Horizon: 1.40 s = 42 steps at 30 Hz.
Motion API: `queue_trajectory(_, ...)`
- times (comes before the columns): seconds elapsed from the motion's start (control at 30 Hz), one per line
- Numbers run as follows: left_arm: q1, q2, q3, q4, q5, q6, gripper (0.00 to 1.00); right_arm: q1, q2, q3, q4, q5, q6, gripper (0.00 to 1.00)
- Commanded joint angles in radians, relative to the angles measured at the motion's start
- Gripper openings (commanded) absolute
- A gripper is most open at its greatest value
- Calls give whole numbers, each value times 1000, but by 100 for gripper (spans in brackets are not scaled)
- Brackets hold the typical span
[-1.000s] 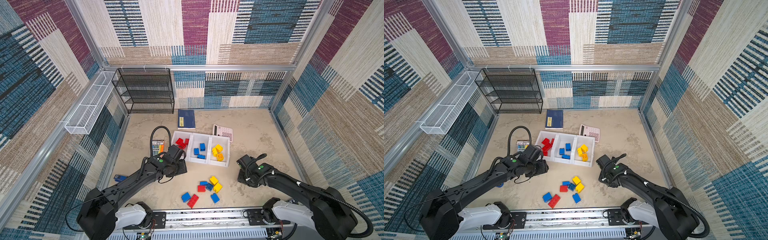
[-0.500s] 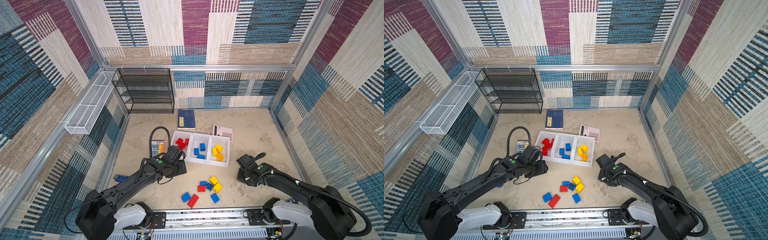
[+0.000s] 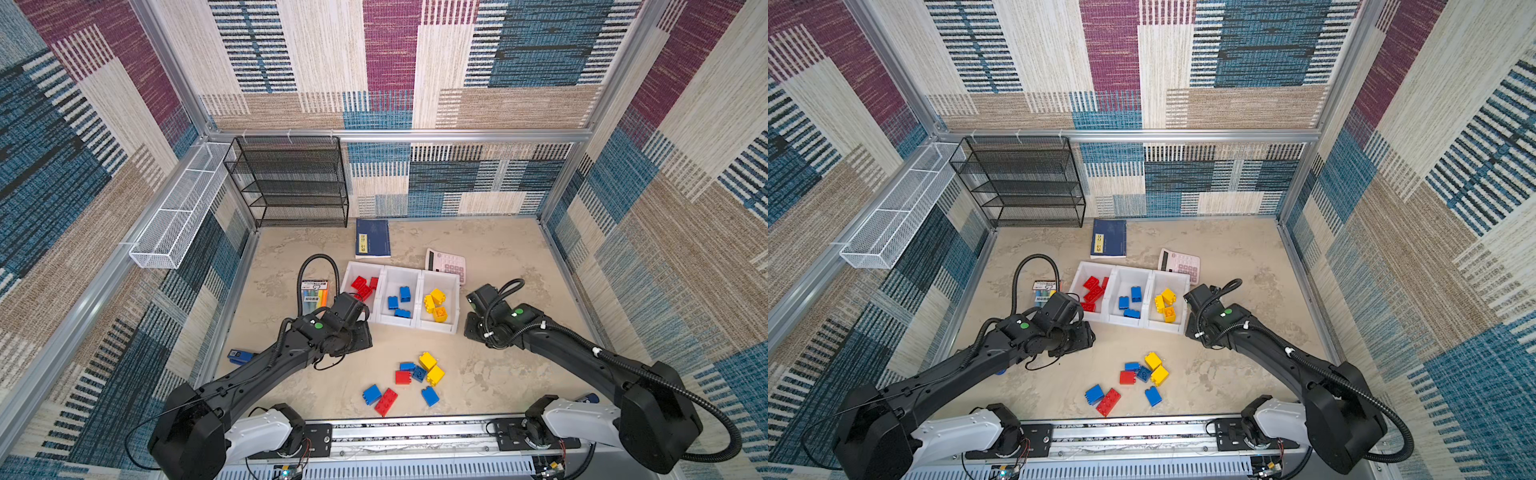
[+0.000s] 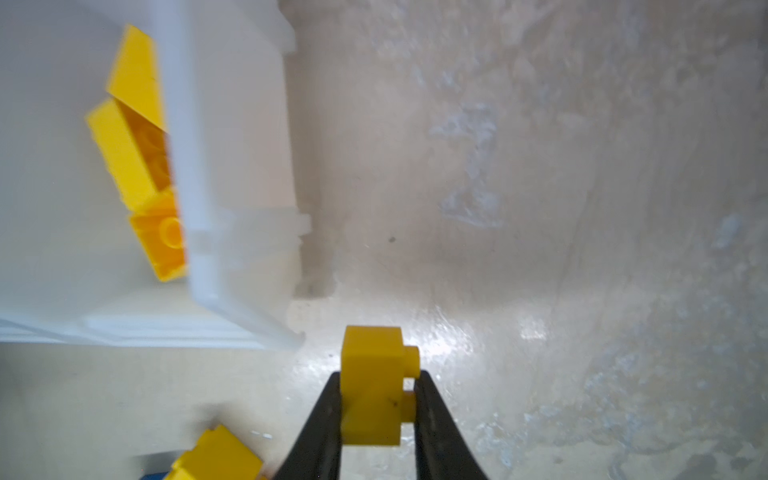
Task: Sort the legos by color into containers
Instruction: 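Carry the small yellow brick with the right gripper into the nearest compartment and release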
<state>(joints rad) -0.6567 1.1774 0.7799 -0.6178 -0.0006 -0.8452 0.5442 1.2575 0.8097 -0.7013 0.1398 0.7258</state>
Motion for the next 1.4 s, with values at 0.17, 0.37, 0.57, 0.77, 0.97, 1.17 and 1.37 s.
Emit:
queue_trajectory(0.17, 0, -26, -13, -11, -27, -24, 63, 5, 160, 215, 36, -14, -140, 29)
queue_trajectory(0.37, 0, -54, -31, -19, -32, -34, 63, 16, 236, 272, 61, -35, -165, 29)
queue_trajectory(0.57, 0, -62, -40, -16, -31, -37, 63, 23, 272, 297, 69, -44, -172, 34)
queue_trajectory(0.77, 0, -62, -35, -22, -31, -33, 63, 31, 282, 307, 64, -34, -169, 59)
queue_trajectory(0.97, 0, -61, -36, -20, -21, -31, 63, 34, 268, 299, 59, -34, -167, 62)
queue_trajectory(1.17, -1, -52, -35, -14, 2, -18, 63, 34, 230, 273, 65, -42, -158, 63)
queue_trajectory(1.37, -49, -31, -29, 19, 16, -1, 63, 35, 147, 213, 79, -49, -127, 64)
